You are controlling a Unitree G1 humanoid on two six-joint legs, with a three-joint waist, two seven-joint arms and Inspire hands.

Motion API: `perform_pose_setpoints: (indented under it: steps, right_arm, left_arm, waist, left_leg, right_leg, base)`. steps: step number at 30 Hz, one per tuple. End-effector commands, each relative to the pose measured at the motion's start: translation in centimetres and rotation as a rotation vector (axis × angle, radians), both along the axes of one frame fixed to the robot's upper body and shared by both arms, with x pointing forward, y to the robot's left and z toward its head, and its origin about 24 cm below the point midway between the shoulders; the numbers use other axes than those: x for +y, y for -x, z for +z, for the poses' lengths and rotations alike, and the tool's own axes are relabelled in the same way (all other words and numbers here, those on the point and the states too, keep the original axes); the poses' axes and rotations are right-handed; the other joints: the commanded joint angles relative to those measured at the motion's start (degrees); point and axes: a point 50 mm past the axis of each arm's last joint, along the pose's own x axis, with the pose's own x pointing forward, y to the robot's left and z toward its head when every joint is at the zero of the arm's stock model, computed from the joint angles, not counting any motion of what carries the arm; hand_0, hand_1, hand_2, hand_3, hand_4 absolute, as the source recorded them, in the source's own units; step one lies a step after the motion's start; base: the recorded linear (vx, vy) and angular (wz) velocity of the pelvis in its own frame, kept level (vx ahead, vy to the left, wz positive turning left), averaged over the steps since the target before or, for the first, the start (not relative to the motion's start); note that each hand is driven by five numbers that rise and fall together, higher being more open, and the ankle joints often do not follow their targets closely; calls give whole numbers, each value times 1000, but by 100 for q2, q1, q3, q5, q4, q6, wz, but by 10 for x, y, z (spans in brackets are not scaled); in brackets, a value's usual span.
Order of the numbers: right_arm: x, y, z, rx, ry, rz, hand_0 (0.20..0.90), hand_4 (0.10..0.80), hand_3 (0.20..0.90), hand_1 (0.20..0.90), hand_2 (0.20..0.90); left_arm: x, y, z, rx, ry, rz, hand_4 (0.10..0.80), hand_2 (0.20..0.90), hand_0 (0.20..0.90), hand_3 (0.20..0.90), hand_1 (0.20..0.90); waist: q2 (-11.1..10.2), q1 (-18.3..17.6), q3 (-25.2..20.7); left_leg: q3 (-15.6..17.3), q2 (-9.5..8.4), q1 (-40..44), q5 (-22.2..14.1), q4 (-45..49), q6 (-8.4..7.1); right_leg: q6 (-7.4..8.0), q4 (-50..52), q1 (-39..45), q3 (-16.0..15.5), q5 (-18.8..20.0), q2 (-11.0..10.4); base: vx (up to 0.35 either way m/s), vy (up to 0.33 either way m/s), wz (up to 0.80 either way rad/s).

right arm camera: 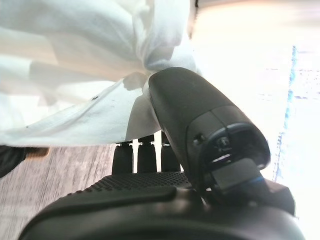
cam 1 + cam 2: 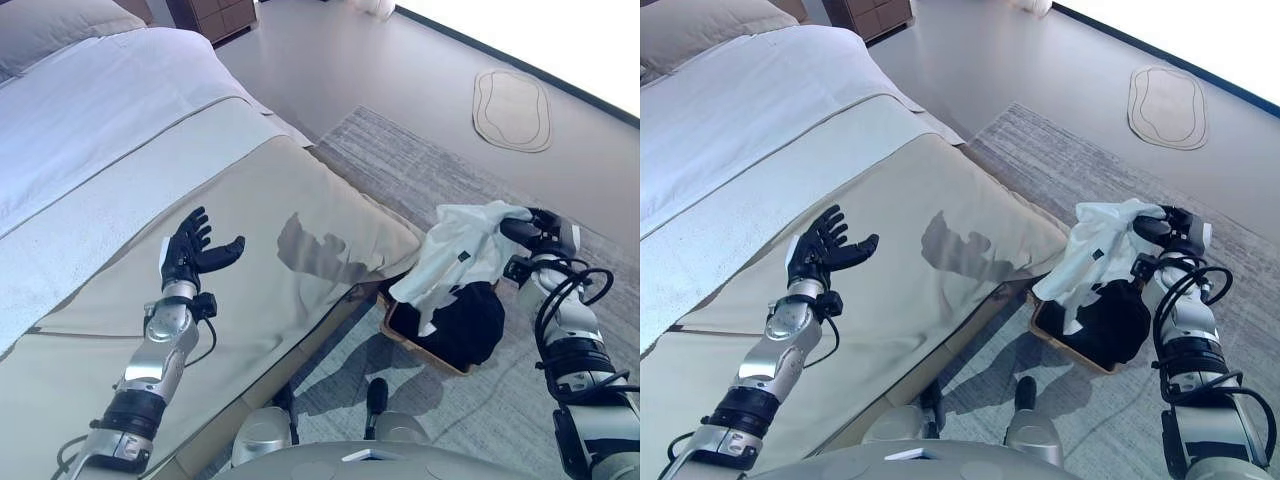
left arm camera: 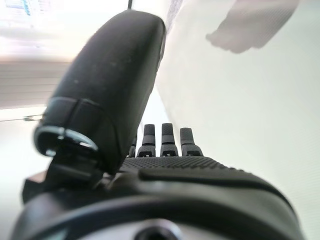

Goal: Pick up the clothes from the bed and place them into the basket

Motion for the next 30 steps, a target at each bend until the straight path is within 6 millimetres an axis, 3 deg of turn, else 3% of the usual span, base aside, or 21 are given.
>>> perform_pose_setpoints:
  steps: [1,4,9,17,26,30]
  right_arm:
    - [-24,-8,53,-175,168,-33,300,100,200,300,300]
    - [-29,-5,48,-156,165,-72,300,100,200,300,300]
    - [-25,-14,46,-112,161,-73,300,100,200,300,300]
    - [-34,0,21,15,192,-73,300,100,200,300,300]
    - [-59,14,16,161,299,-187,300,100,200,300,300]
    - [-62,15,16,158,284,-187,300,100,200,300,300]
  left_arm:
    - [-4,-11,23,-144,-36,-74,800,900,900,900,900]
    - [-13,-16,26,-168,-29,-135,800,900,900,900,900]
    - [-26,-23,28,-163,-29,-183,800,900,900,900,900]
    - [-31,-19,25,-133,-19,-246,800,900,900,900,900]
    - [-34,-20,25,-147,4,-247,800,900,900,900,900]
    - [-35,-19,25,-148,7,-252,800,900,900,900,900]
  waist:
    - [-143,24,-606]
    - [-86,3,-480]
    - [135,-111,-441]
    - [353,-184,-461]
    - [563,-158,-355]
    - [618,-148,-326]
  left_leg:
    - [-51,131,-293,-755,1108,-136]
    - [203,230,-514,-707,1289,-207]
    - [202,164,-295,-736,783,-170]
    - [262,135,-124,-638,493,-193]
    - [272,134,-228,-658,633,-243]
    - [269,118,-230,-662,635,-244]
  right_leg:
    - [-250,366,-150,-156,-406,68]
    - [-243,445,-161,-426,-422,-65]
    - [-221,581,-317,-358,-502,-90]
    - [-219,574,-272,-289,-569,-91]
    - [-254,641,-300,-285,-646,-153]
    - [-255,631,-291,-280,-650,-173]
  base:
    - [-27,-120,27]
    - [-39,-60,37]
    - [0,14,16]
    - [81,-14,-3]
    - [6,1,-2]
    - [0,9,0]
